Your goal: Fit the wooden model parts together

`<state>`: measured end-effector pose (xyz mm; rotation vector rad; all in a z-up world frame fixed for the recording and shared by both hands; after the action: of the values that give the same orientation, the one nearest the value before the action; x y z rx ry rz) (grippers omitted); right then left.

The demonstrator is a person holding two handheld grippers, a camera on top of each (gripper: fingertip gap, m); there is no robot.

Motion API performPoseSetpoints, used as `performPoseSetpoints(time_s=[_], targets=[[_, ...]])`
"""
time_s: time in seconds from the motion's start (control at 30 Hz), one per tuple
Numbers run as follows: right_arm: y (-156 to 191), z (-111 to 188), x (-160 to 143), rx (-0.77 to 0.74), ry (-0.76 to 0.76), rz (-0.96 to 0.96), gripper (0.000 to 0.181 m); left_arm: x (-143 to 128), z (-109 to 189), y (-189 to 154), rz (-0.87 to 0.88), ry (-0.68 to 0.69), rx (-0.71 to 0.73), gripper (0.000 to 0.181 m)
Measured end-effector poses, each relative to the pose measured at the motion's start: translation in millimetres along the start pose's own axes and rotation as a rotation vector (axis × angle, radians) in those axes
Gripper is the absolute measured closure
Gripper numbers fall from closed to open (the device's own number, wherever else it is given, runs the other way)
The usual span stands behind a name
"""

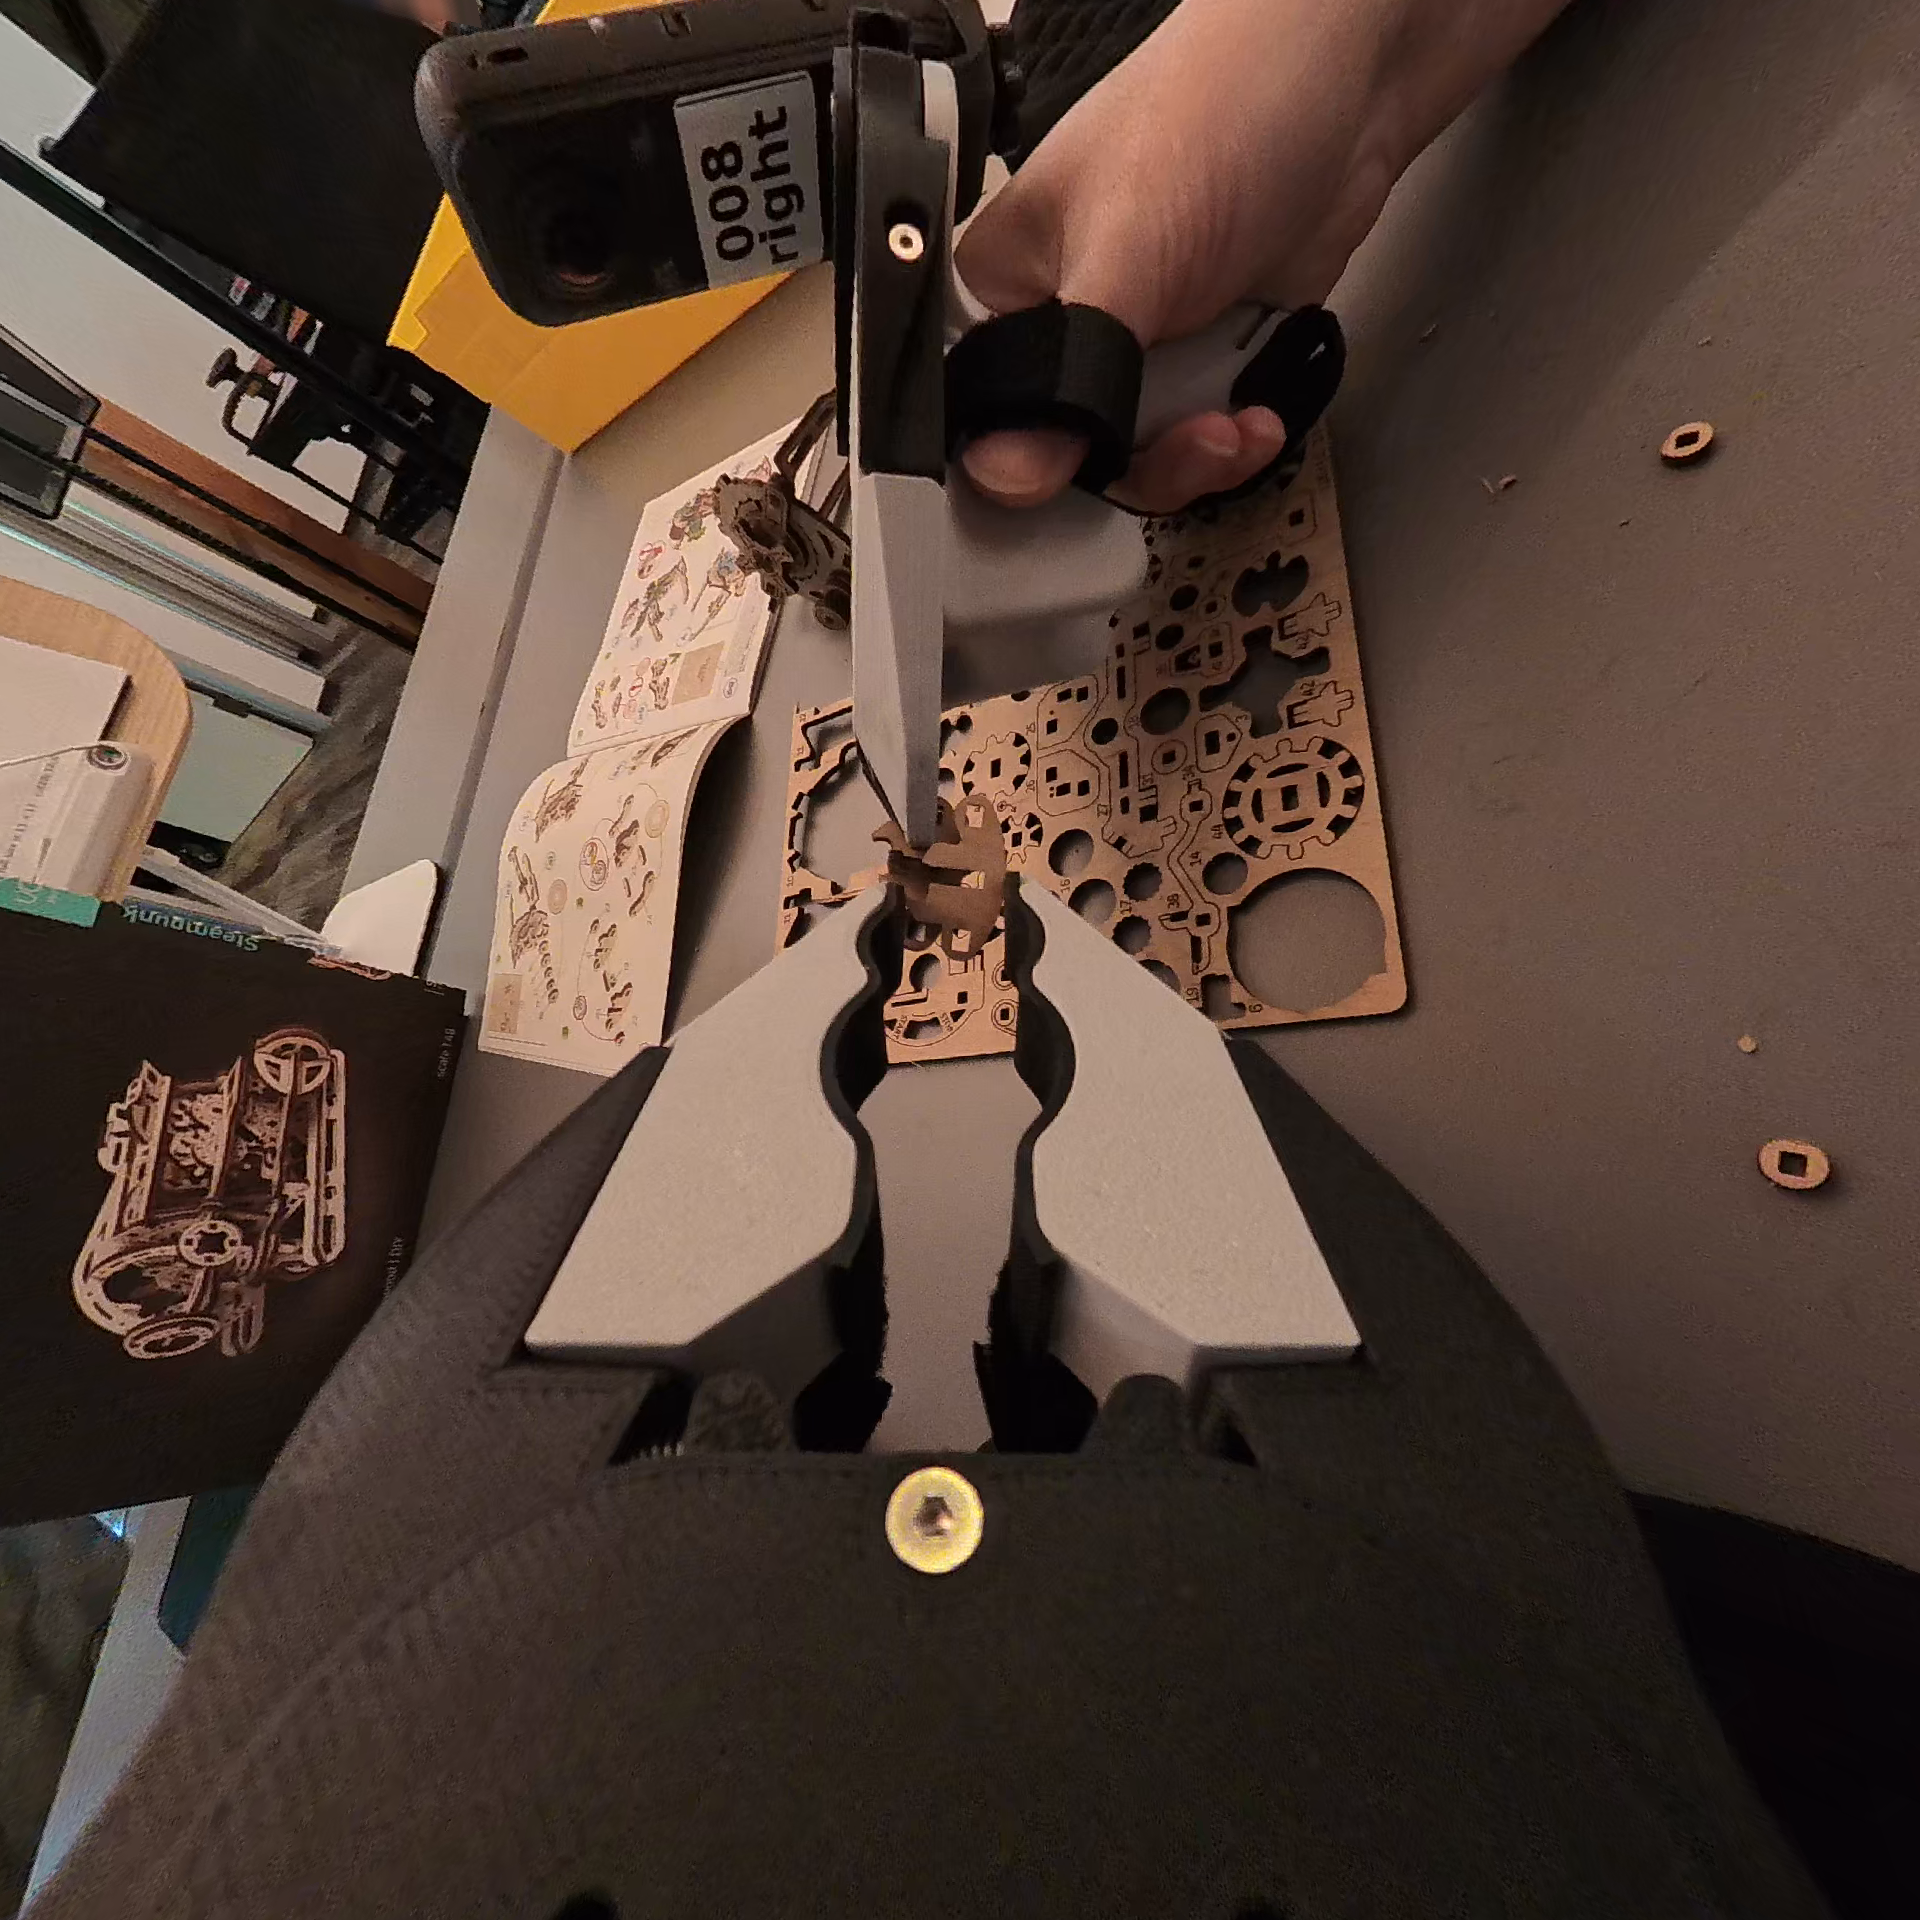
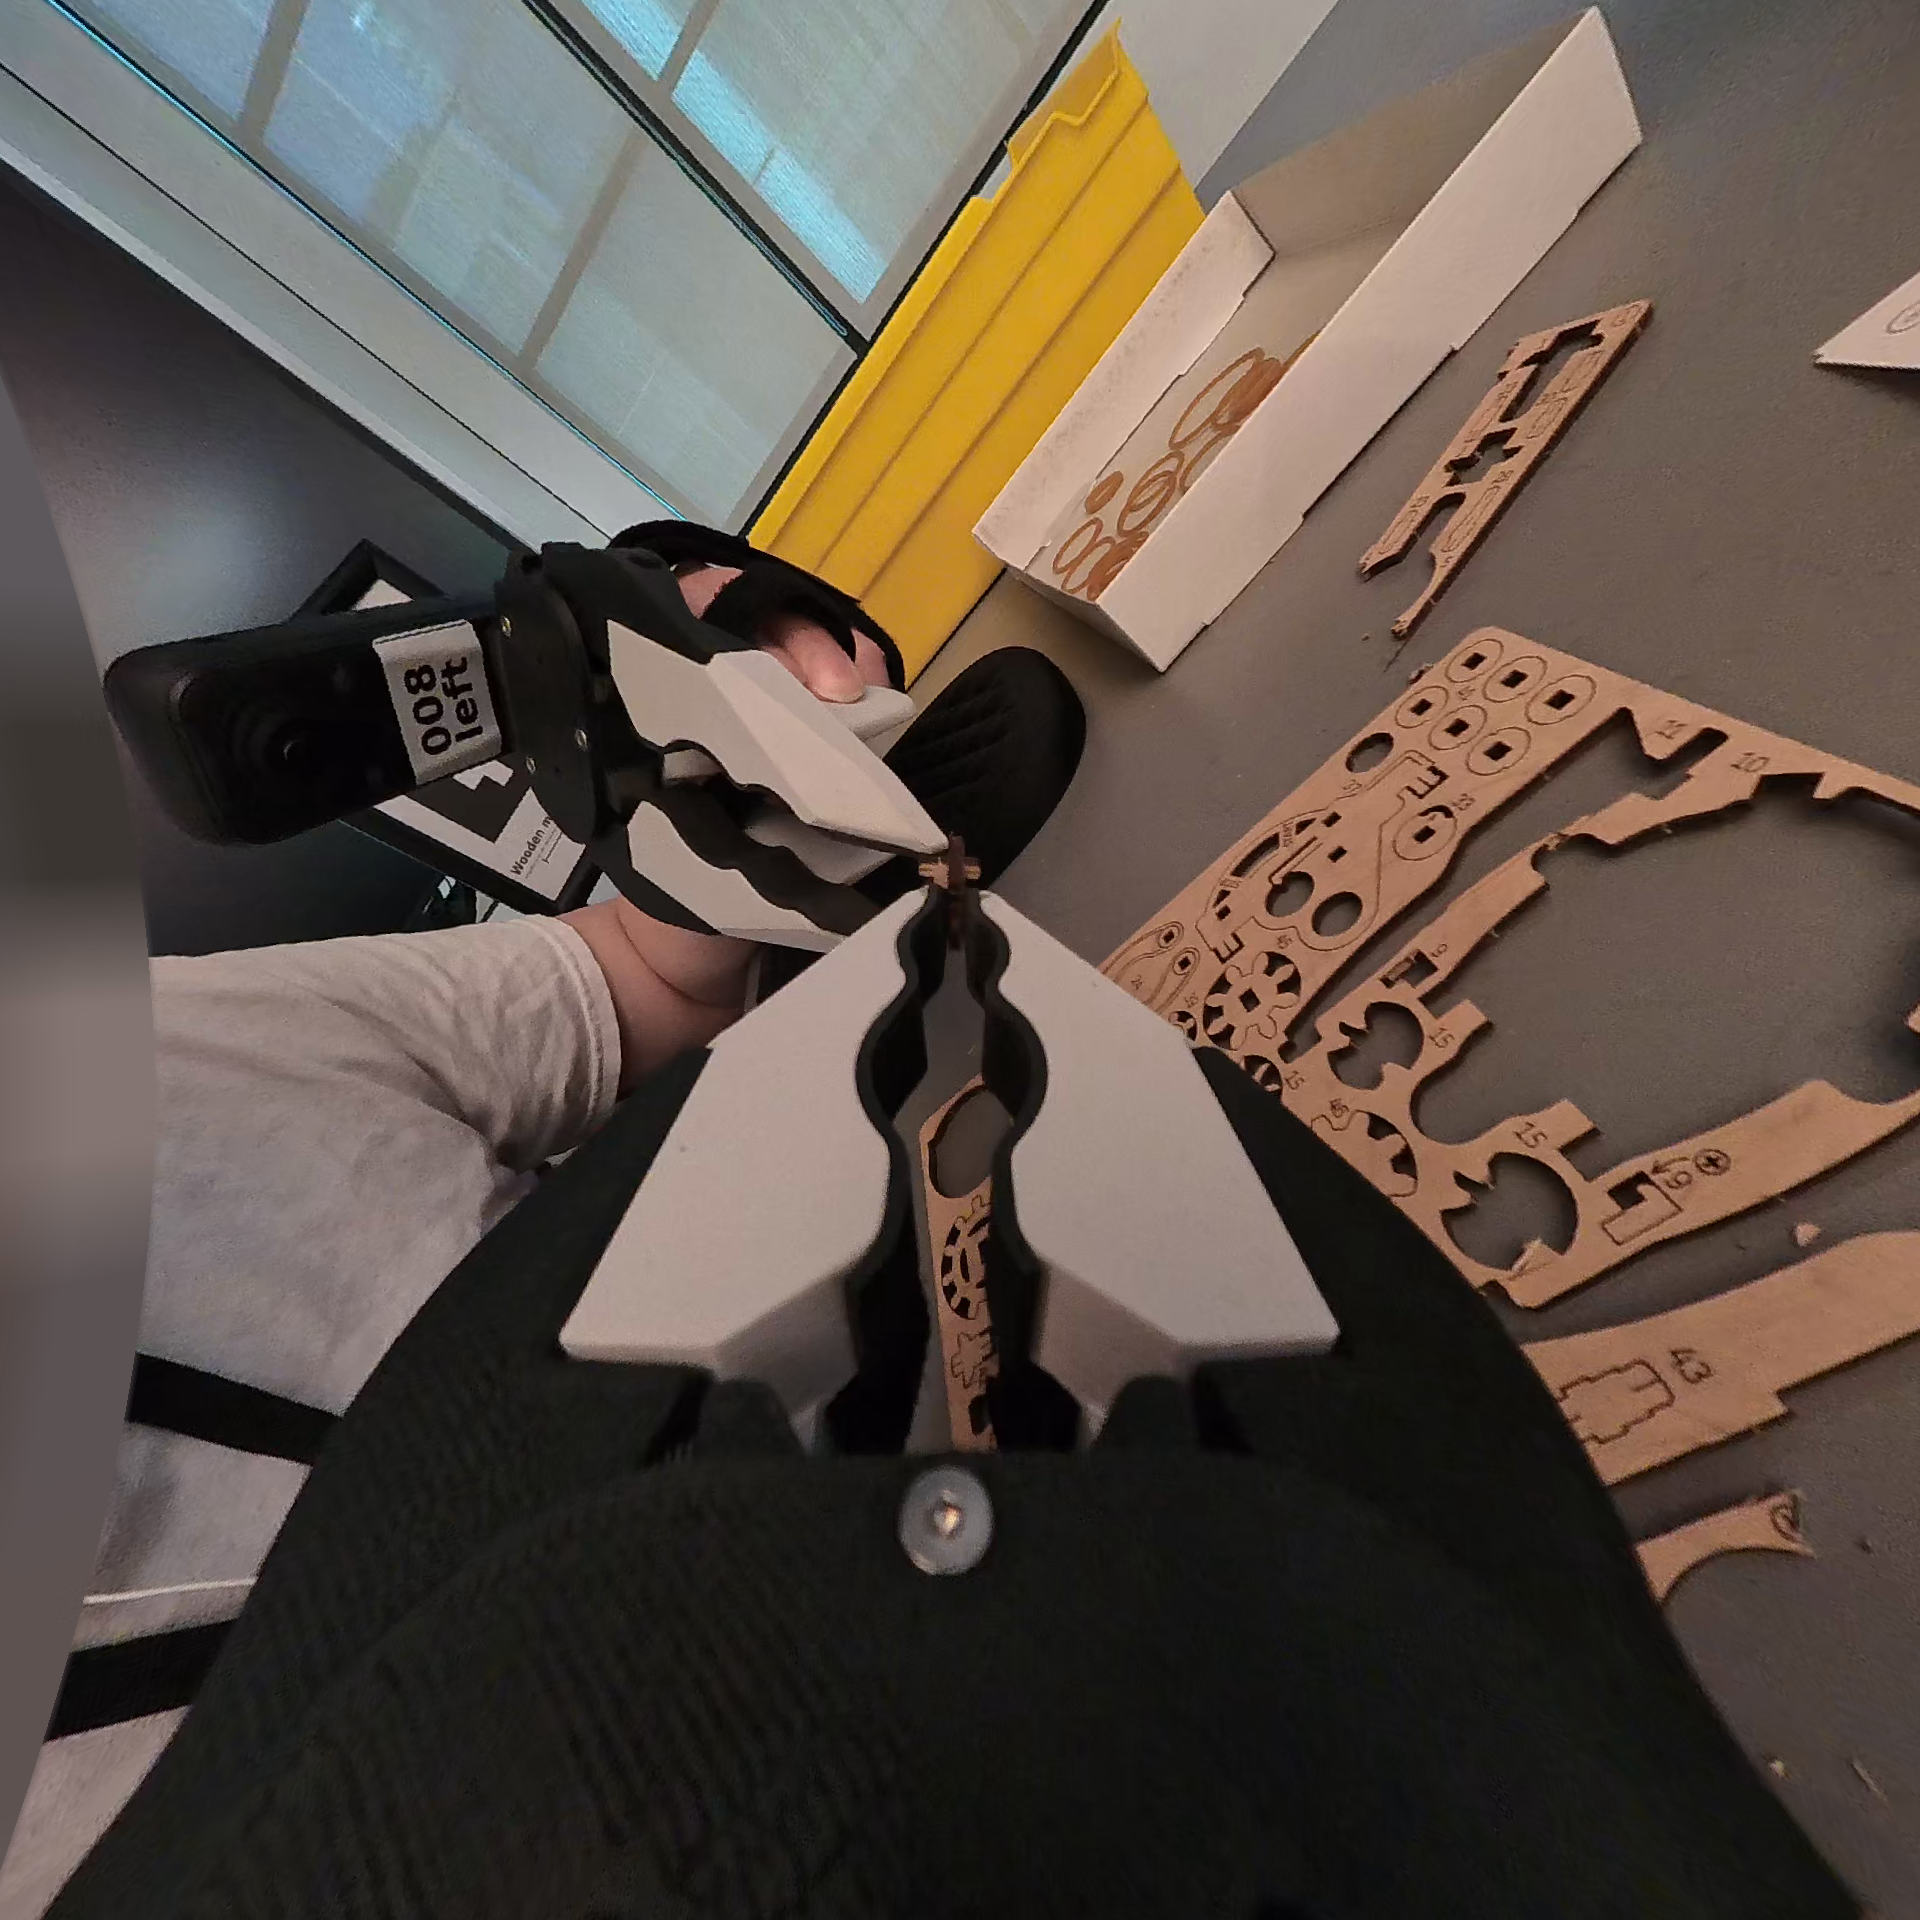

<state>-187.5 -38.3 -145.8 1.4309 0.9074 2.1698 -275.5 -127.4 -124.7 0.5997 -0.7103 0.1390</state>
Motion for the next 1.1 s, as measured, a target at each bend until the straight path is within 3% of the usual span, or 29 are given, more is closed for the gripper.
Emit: performPoseSetpoints(time_s=[1.1], targets=[[-2.4,-5.1,-1.9,-0.055,0.014,-0.012,0.181,-0.7,-5.1,-2.5,-0.050,0.092,0.021,0.164]])
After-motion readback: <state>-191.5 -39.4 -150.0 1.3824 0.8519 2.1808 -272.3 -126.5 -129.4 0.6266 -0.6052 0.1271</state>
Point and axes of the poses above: each gripper's, where its closed fingertips meet, z back along the fingers, x out of its top, y = z × x across the jaws, the point moved 7 cm from there along z, back along the fingers, and after that the axes turned 11 degrees about -x, right-handed, at the moved point
